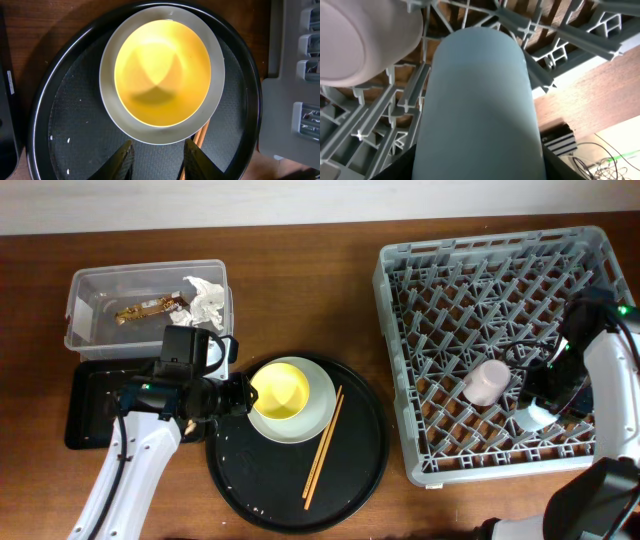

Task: Sort waste into correct bins and load items into the dishwasher rack
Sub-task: 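Place the blue cup upside down in the rack with the right gripper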

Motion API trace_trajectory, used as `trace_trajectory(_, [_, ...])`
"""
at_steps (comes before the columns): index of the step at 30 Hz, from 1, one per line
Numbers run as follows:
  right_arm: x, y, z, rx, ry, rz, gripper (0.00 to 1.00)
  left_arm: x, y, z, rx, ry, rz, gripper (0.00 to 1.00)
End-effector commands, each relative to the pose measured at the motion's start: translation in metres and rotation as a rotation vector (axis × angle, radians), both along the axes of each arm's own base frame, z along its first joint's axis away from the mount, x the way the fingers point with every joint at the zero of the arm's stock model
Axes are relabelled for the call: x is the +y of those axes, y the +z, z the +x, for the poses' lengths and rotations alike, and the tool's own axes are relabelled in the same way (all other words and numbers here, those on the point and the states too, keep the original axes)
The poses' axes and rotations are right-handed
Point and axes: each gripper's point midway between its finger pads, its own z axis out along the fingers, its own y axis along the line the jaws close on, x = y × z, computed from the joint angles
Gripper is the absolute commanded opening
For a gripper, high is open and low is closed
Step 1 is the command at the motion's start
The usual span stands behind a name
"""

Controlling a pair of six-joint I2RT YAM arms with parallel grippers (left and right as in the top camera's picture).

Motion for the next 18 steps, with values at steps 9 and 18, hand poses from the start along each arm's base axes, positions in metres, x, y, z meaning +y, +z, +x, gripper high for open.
trace_trajectory(9, [-0.005, 0.014, 0.024, -0.105, -0.008, -0.004, 0.52, 0.002, 0.004, 0.000, -0.021, -0.008, 0.012, 0.32])
trace_trajectory(18, [-0.004, 0.000, 0.023, -0.099, -0.001, -0.001, 0.52, 0.003, 0.002, -0.004, -0.003, -0.008, 0.014, 0.32])
